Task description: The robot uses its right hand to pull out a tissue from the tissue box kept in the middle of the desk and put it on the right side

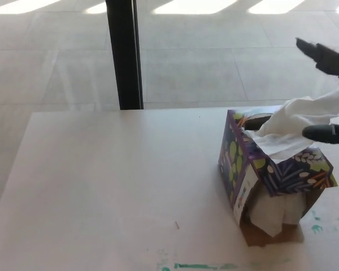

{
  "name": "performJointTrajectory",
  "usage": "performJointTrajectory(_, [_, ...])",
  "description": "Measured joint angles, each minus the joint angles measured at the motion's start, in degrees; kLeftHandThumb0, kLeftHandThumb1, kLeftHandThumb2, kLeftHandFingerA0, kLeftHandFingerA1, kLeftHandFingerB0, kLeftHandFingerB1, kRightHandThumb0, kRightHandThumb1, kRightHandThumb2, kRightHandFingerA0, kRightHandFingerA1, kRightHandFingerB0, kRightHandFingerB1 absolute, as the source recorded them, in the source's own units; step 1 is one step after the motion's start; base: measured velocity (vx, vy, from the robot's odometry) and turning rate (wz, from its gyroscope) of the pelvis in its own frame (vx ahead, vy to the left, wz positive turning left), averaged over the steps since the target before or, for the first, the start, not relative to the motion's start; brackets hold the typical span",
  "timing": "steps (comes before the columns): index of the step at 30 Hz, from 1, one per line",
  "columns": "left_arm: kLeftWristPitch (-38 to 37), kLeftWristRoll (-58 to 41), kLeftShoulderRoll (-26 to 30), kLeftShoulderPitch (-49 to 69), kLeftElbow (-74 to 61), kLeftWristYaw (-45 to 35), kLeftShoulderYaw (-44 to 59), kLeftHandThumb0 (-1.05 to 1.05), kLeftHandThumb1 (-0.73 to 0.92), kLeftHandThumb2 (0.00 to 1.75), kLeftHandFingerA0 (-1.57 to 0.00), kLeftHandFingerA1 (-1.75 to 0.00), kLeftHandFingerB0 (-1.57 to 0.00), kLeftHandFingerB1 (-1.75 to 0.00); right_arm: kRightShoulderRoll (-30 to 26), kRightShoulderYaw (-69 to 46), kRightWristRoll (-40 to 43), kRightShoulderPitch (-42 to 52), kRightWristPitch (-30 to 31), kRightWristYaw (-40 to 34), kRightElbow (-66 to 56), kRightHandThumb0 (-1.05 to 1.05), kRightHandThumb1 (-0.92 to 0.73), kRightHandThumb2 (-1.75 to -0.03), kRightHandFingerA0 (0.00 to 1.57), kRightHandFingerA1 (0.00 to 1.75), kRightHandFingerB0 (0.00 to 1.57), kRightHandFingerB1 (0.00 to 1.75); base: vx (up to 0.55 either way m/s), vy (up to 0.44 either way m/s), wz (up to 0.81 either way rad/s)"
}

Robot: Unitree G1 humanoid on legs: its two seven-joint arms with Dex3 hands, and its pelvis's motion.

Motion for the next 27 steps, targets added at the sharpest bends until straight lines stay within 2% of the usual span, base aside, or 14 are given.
performJointTrajectory(5, [0.0, -0.1, 0.1, 0.4, 0.1, -0.1, 0.0, -0.89, 0.88, 1.02, -0.80, -1.09, -0.54, -0.97, -1.2, 3.7, -2.5, -1.6, -0.2, 3.8, 1.1, -0.89, -0.51, -0.82, 0.00, 0.06, 0.01, 0.02, 0.00, 0.000, 0.00])
performJointTrajectory(6, [0.0, -0.2, 0.1, 0.5, 0.2, -0.1, 0.0, -0.89, 0.88, 1.02, -0.82, -1.10, -0.55, -0.97, -1.3, 4.6, -3.0, -2.1, -0.4, 4.8, 1.5, -0.74, -0.50, -0.73, 0.00, 0.00, 0.00, 0.13, 0.00, 0.000, 0.00])
performJointTrajectory(14, [-0.3, -0.5, 1.0, 1.1, 0.2, -0.3, -0.3, -0.87, 0.88, 1.02, -0.79, -1.09, -0.53, -0.96, -1.6, 9.3, -8.8, -6.2, -1.4, 9.7, 5.8, -0.87, -0.50, -0.86, 0.00, 0.08, 0.07, 0.13, 0.00, 0.000, 0.00])
performJointTrajectory(15, [-0.3, -0.6, 1.0, 1.2, 0.2, -0.3, -0.3, -0.86, 0.89, 1.02, -0.78, -1.08, -0.53, -0.96, -1.6, 9.6, -9.2, -6.6, -1.5, 10.0, 6.2, -0.77, -0.52, -0.70, 0.00, 0.00, 0.03, 0.25, 0.00, 0.000, 0.00])
performJointTrajectory(16, [-0.3, -0.6, 1.0, 1.3, 0.2, -0.3, -0.3, -0.86, 0.89, 1.02, -0.78, -1.08, -0.53, -0.96, -1.6, 10.2, -10.4, -7.6, -1.7, 10.1, 6.9, -0.77, -0.52, -0.70, 0.00, 0.00, 0.03, 0.25, 0.00, 0.000, 0.00])
performJointTrajectory(17, [-0.4, -0.6, 1.0, 1.3, 0.2, -0.3, -0.4, -0.86, 0.89, 1.02, -0.80, -1.09, -0.53, -0.96, -1.5, 10.6, -11.2, -8.1, -1.9, 10.1, 7.4, -0.77, -0.56, -0.60, 0.00, 0.03, 0.05, 0.29, 0.00, 0.000, 0.00])
performJointTrajectory(18, [-0.4, -0.7, 1.0, 1.3, 0.2, -0.3, -0.4, -0.85, 0.89, 1.03, -0.80, -1.09, -0.53, -0.96, -1.5, 11.1, -12.0, -8.7, -2.1, 10.1, 7.9, -0.79, -0.44, -0.79, 0.00, 0.15, 0.07, 0.26, 0.00, 0.000, 0.00])
performJointTrajectory(20, [-0.5, -0.7, 1.0, 1.4, 0.2, -0.3, -0.5, -0.86, 0.88, 1.03, -0.80, -1.09, -0.54, -0.96, -1.3, 11.6, -13.4, -9.4, -2.5, 9.8, 8.4, -0.73, -0.42, -0.80, 0.00, 0.26, 0.03, 0.33, 0.00, 0.000, 0.00])
performJointTrajectory(21, [-0.5, -0.7, 1.0, 1.4, 0.2, -0.3, -0.6, -0.84, 0.89, 1.02, -0.79, -1.07, -0.53, -0.95, -1.0, 11.9, -14.4, -9.7, -2.7, 9.6, 8.6, -0.58, -0.60, -0.59, 0.05, 0.43, 0.10, 0.29, 0.00, 0.000, 0.00])
performJointTrajectory(22, [-0.5, -0.7, 1.0, 1.4, 0.2, -0.3, -0.6, -0.84, 0.90, 1.02, -0.77, -1.05, -0.53, -0.94, -0.9, 12.0, -15.1, -10.0, -2.9, 9.2, 8.8, -0.59, -0.49, -0.82, 0.18, 0.57, 0.06, 0.43, 0.00, 0.000, 0.00])
performJointTrajectory(23, [-0.6, -0.7, 1.0, 1.5, 0.2, -0.3, -0.6, -0.84, 0.90, 1.02, -0.77, -1.05, -0.53, -0.94, -0.6, 12.1, -15.8, -10.2, -3.0, 8.9, 8.8, -0.59, -0.49, -0.82, 0.18, 0.57, 0.06, 0.43, 0.00, 0.000, 0.00])
performJointTrajectory(24, [-0.6, -0.7, 1.1, 1.5, 0.2, -0.3, -0.8, -0.84, 0.90, 1.02, -0.78, -1.07, -0.54, -0.95, -0.3, 12.2, -16.7, -10.4, -3.0, 8.7, 8.8, -0.55, -0.68, -0.60, 0.47, 0.74, 0.16, 0.31, 0.00, 0.000, 0.00])
performJointTrajectory(25, [-0.6, -0.7, 1.1, 1.5, 0.2, -0.3, -0.9, -0.85, 0.89, 1.03, -0.78, -1.07, -0.53, -0.95, -0.2, 12.3, -17.6, -10.6, -3.1, 8.3, 8.7, -0.51, -0.69, -0.61, 0.73, 0.88, 0.29, 0.31, 0.00, 0.000, 0.00])
performJointTrajectory(27, [-0.7, -0.7, 1.0, 1.5, 0.2, -0.3, -0.9, -0.85, 0.89, 1.05, -0.76, -1.08, -0.54, -0.97, 0.1, 12.3, -18.9, -10.7, -3.3, 6.9, 8.7, -0.39, -0.67, -0.61, 0.88, 1.15, 0.41, 0.34, 0.00, 0.000, 0.00])
